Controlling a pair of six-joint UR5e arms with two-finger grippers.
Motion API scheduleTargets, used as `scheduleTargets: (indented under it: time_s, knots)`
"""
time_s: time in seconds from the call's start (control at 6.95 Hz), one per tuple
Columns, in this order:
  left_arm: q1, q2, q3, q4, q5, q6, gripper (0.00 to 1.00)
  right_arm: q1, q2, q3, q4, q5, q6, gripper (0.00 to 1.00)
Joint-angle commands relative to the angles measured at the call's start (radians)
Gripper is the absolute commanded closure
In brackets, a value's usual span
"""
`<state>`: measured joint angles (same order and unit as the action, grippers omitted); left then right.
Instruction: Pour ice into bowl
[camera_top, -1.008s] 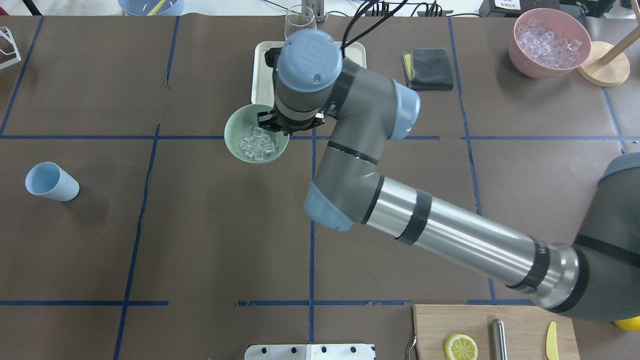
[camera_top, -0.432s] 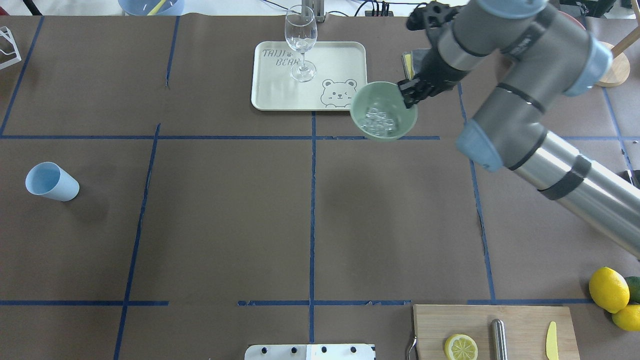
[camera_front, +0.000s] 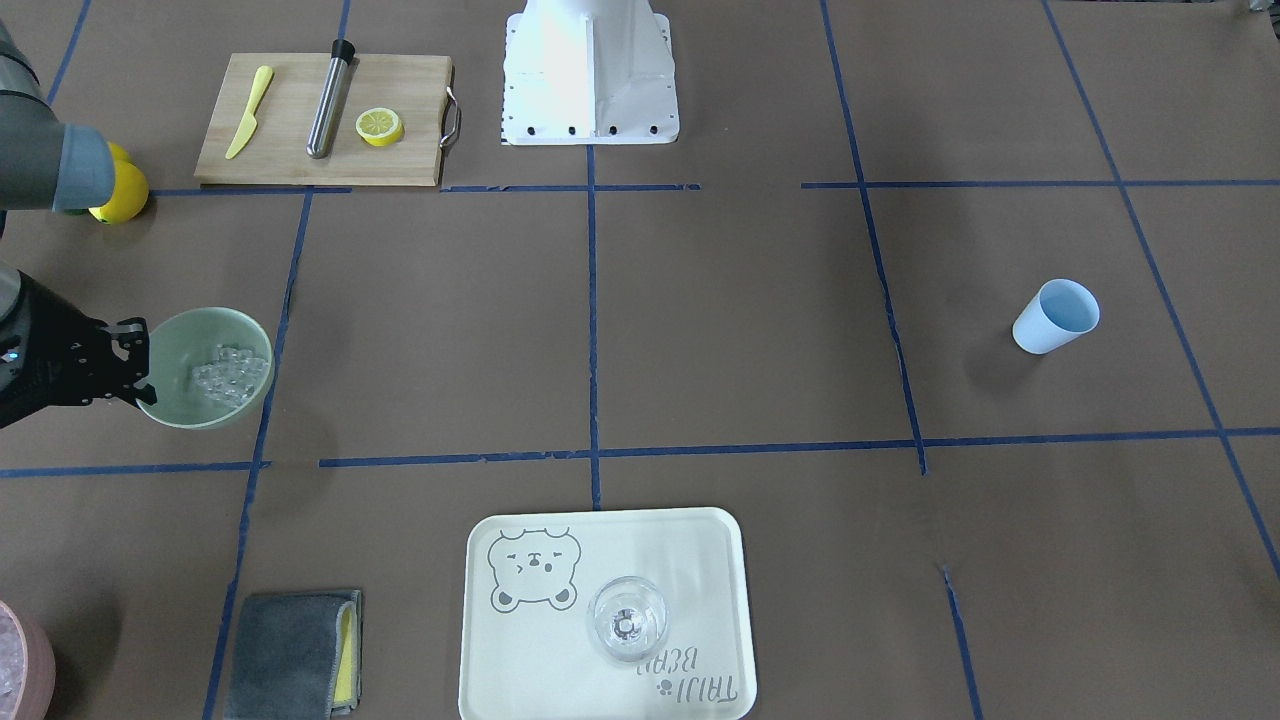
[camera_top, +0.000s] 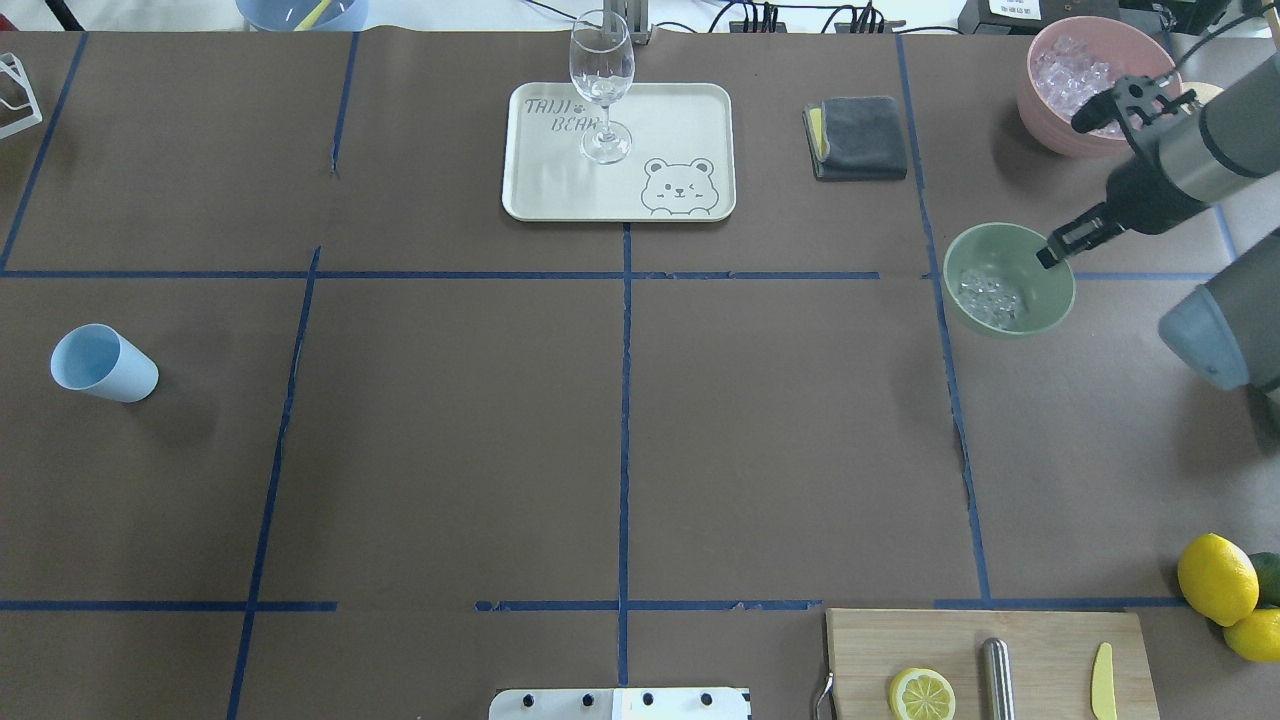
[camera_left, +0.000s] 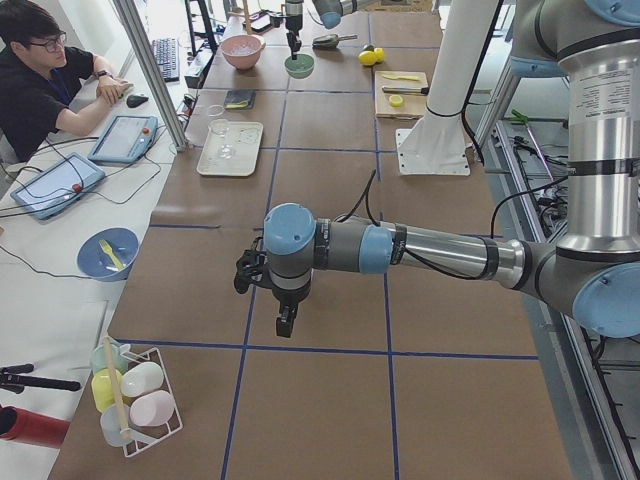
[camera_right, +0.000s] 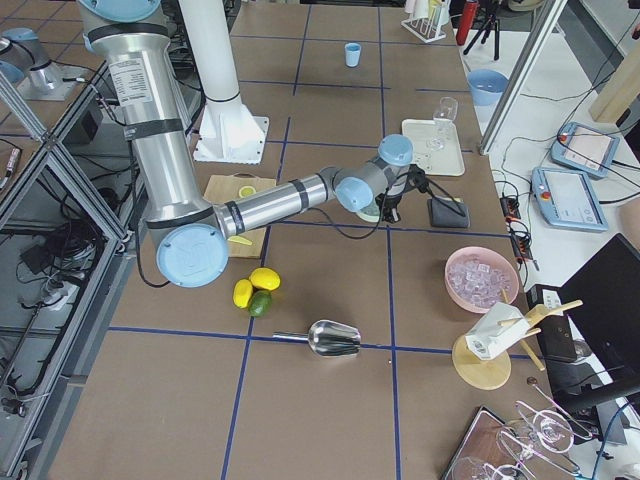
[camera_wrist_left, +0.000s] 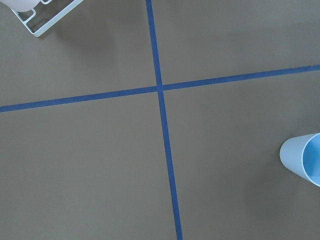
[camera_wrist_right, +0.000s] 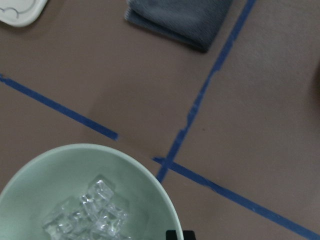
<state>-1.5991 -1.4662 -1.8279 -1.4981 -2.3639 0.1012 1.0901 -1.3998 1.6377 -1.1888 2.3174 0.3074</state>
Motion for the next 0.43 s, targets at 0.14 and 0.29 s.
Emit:
scheduleTargets:
  time_s: [0.14, 0.29]
  knots:
    - [0.001, -0.008, -0.001, -0.002, 0.000, 0.000, 0.00, 0.010, -0.162, -0.088, 0.268, 0.025, -0.005, 1.00]
    - [0.001, -0.009, -0.001, -0.002, 0.000, 0.000, 0.00, 0.010, -0.169, -0.091, 0.270, 0.025, -0.005, 1.00]
